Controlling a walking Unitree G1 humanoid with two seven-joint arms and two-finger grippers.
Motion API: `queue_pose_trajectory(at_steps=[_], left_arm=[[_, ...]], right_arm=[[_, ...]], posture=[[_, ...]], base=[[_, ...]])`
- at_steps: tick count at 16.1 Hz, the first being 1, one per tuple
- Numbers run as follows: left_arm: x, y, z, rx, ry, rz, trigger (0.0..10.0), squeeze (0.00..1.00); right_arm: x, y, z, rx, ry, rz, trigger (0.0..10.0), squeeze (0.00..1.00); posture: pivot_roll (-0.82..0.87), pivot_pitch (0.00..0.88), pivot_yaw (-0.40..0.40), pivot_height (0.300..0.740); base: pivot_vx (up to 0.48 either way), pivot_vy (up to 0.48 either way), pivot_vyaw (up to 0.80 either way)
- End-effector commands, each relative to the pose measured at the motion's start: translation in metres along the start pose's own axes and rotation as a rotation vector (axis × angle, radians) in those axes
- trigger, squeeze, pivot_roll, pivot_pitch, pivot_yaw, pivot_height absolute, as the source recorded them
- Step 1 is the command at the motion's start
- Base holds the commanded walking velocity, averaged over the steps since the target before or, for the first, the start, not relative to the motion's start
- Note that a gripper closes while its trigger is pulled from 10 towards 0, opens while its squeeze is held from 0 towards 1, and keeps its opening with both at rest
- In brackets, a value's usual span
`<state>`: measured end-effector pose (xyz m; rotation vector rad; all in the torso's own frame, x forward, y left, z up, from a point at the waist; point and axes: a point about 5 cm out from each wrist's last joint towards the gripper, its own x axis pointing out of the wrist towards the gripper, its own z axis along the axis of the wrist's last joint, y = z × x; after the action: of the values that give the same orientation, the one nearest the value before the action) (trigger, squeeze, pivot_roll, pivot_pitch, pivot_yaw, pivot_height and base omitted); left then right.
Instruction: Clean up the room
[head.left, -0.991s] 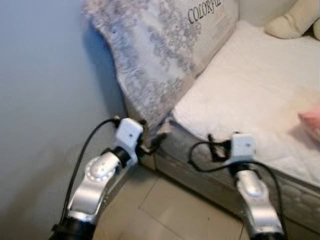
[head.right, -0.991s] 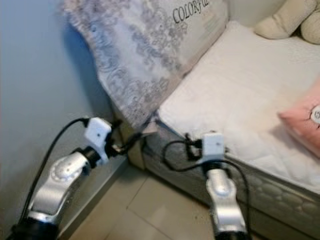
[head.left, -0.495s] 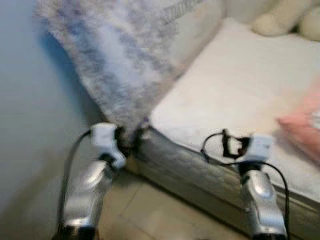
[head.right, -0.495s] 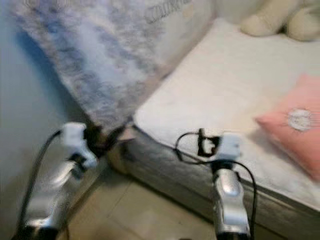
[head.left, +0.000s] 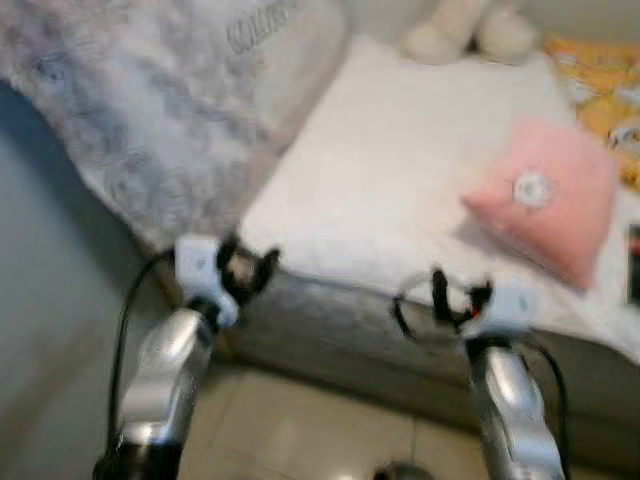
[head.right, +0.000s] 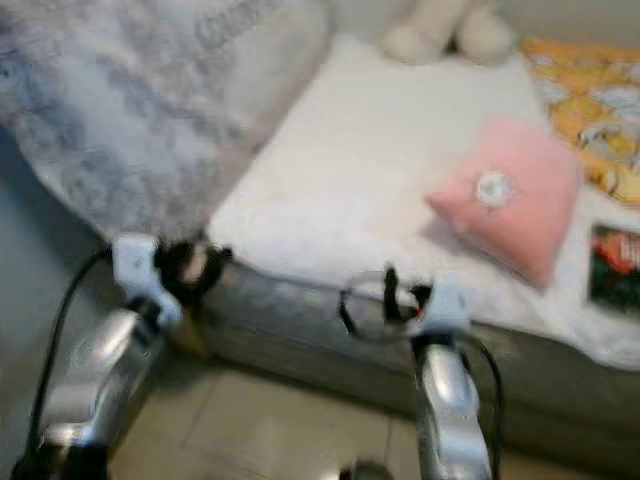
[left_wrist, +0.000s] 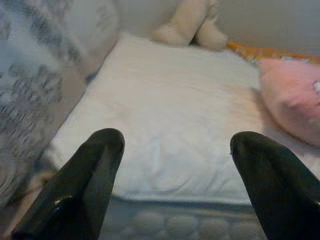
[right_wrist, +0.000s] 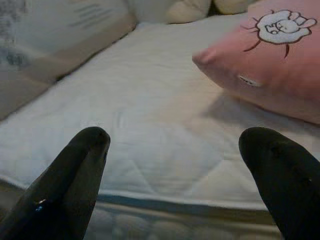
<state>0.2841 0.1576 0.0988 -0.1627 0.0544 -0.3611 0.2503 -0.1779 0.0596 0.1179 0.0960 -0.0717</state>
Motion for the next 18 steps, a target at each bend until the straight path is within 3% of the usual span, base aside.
queue_pose_trajectory(at_steps=[1,7,10,12,14,18], left_arm=[[-0.001,0.001,-0.003,0.021,0.023,-0.007,10.0,0.00],[0.003,-0.003,-0.007,0.024,0.031,-0.033,10.0,0.00],[0.003,-0.004,-0.005,0.010,0.003,-0.015,10.0,0.00],[0.004,-0.010,-0.006,0.062,0.016,-0.039,10.0,0.00],[0.004,-0.012,-0.007,0.094,0.028,-0.067,10.0,0.00],[0.006,-0.013,-0.007,0.068,0.023,-0.072,10.0,0.00]], right_arm=[[0.004,0.006,0.011,-0.024,-0.042,0.021,10.0,0.00],[0.005,0.002,0.013,-0.083,-0.038,0.017,10.0,0.00],[0.010,-0.001,0.024,-0.118,-0.105,-0.004,10.0,0.00],[0.011,-0.001,0.024,-0.114,-0.103,-0.001,10.0,0.00],[0.011,0.000,0.021,-0.106,-0.093,0.014,10.0,0.00],[0.010,0.000,0.020,-0.113,-0.092,0.019,10.0,0.00]], posture=[[-0.06,0.000,0.073,0.696],[-0.08,0.000,0.083,0.696],[-0.08,0.000,0.085,0.696],[-0.08,0.000,0.084,0.696],[-0.07,0.000,0.084,0.712],[-0.08,0.000,0.088,0.740]], base=[[0.000,0.000,-0.52],[0.000,0.000,-0.61],[0.000,0.000,-0.21],[0.000,0.000,-0.61],[0.000,0.000,-0.42],[0.000,0.000,-0.42]])
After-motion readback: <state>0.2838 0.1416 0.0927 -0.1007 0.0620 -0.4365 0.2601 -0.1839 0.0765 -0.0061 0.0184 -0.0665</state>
